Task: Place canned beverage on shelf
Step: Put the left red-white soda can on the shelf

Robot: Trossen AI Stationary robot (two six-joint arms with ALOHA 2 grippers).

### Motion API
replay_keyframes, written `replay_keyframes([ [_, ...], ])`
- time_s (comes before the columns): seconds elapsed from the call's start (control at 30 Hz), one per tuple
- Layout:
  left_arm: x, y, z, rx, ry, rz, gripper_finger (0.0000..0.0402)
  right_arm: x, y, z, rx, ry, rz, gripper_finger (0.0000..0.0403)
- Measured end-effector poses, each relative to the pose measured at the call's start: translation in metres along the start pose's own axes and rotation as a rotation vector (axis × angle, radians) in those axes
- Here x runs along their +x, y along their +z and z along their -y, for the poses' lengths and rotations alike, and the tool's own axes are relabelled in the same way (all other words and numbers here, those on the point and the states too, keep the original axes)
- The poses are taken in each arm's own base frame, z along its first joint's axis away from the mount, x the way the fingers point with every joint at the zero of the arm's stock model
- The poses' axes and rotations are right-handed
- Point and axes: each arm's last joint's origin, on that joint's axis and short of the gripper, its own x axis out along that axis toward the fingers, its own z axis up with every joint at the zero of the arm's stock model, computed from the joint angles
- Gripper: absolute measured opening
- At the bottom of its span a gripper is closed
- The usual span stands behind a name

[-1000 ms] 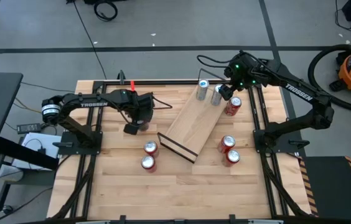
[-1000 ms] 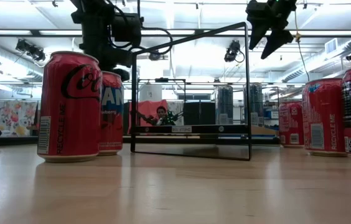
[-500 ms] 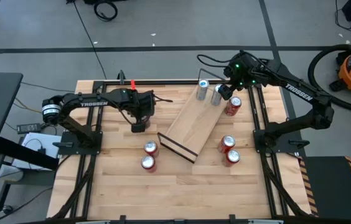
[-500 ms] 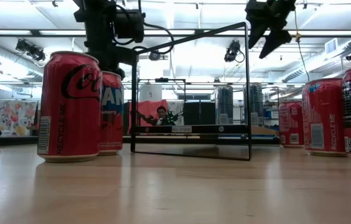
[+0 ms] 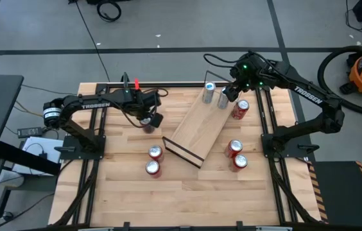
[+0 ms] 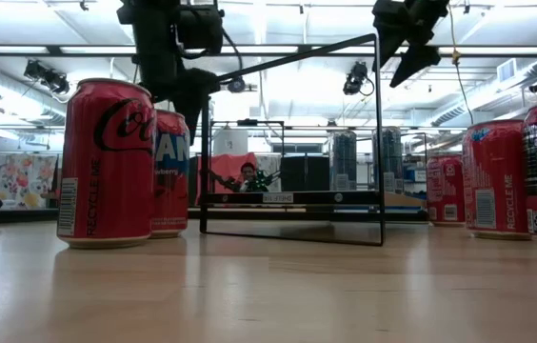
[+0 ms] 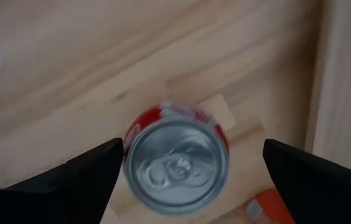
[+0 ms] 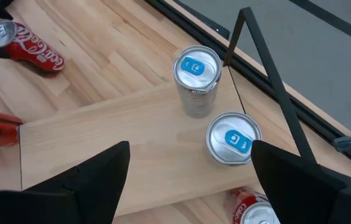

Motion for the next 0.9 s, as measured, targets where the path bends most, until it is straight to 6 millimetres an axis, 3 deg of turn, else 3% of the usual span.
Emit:
replay_keyframes([
  [0.43,0.001,-0.005,0.003,-0.347,0.037,0.002,0.0398,0.000,0.002,-0.002,-0.034,0.050,0.009,0.0345],
  [0.67,0.019,-0.009,0.006,-0.354,0.089,-0.088,0.0394,0.000,0.002,-0.002,-0.074,0.062,0.011,0.0345],
  [0.9,0.026,-0.006,0.007,-0.344,0.089,-0.093,0.0365,0.000,0.002,-0.003,-0.088,0.075,0.014,0.0345],
])
